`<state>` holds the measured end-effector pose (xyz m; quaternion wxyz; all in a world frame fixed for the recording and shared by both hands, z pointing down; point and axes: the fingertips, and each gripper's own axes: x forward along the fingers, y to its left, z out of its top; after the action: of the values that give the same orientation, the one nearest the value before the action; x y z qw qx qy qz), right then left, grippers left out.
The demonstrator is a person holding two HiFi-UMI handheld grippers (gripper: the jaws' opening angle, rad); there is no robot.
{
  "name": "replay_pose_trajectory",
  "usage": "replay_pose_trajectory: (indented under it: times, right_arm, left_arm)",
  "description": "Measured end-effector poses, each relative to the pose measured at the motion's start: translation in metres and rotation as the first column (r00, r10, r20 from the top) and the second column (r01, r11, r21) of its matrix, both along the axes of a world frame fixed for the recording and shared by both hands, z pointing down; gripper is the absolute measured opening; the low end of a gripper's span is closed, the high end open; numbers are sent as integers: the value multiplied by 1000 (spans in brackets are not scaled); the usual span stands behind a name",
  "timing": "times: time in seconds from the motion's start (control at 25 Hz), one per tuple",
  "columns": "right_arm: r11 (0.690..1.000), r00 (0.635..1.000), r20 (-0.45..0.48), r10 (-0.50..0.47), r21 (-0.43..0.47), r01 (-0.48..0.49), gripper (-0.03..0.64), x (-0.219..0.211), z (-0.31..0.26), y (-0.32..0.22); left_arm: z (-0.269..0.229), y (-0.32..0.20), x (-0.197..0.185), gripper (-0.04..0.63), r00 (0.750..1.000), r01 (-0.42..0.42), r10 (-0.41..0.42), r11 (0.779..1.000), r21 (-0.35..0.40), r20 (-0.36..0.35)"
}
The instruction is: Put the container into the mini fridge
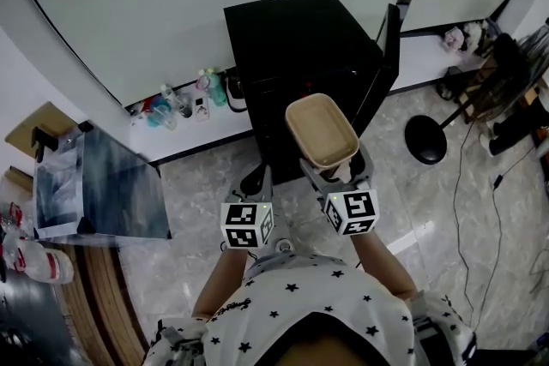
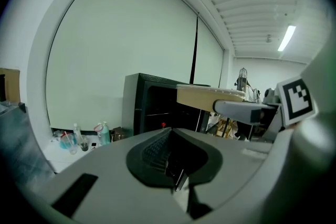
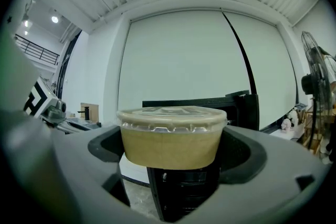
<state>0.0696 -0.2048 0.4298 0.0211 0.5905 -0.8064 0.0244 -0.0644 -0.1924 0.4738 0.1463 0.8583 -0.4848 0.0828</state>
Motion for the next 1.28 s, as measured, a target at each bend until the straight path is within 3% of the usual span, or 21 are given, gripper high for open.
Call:
replay_pose_trajectory:
  times: [0.64,1.28]
  right_arm:
    - [998,998,-30,58,-34,-59,523,3,26,-64]
    - [997,998,-55,-17,-76,13,523,15,51,-138]
  left_arm:
    - [14,-51,-12,12,1000,-27,27,999,-27,6]
    - [24,-100,-10,12,995,96,-96,994,-50,-9]
